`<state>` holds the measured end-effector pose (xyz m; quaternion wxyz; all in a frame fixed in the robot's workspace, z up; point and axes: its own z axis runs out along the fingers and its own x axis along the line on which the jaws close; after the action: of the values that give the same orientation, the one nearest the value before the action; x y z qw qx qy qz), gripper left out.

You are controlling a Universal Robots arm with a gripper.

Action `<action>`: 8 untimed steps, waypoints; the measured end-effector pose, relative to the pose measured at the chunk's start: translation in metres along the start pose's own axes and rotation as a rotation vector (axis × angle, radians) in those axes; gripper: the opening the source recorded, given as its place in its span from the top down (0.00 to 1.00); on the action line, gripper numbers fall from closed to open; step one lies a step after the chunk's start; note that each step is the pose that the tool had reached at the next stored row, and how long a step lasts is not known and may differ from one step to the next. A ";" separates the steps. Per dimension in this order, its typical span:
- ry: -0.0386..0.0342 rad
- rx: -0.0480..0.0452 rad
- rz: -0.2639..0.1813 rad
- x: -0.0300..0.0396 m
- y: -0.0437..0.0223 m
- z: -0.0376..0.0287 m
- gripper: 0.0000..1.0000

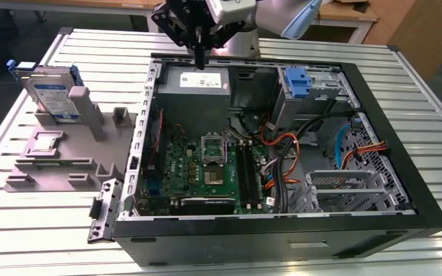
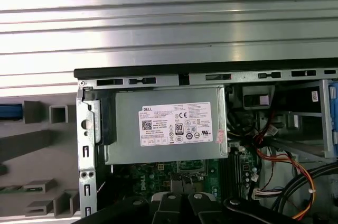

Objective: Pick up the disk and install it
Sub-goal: 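Reach for the disk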

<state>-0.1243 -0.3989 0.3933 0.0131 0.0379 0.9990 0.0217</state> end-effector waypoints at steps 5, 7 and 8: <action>0.0000 0.0000 0.000 0.0010 -0.0001 0.0000 0.90; 0.0000 0.0000 0.000 0.0011 -0.0001 0.0000 0.90; 0.0000 0.0001 0.000 0.0013 -0.0001 -0.0001 0.90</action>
<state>-0.1256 -0.3989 0.3933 0.0131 0.0379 0.9990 0.0217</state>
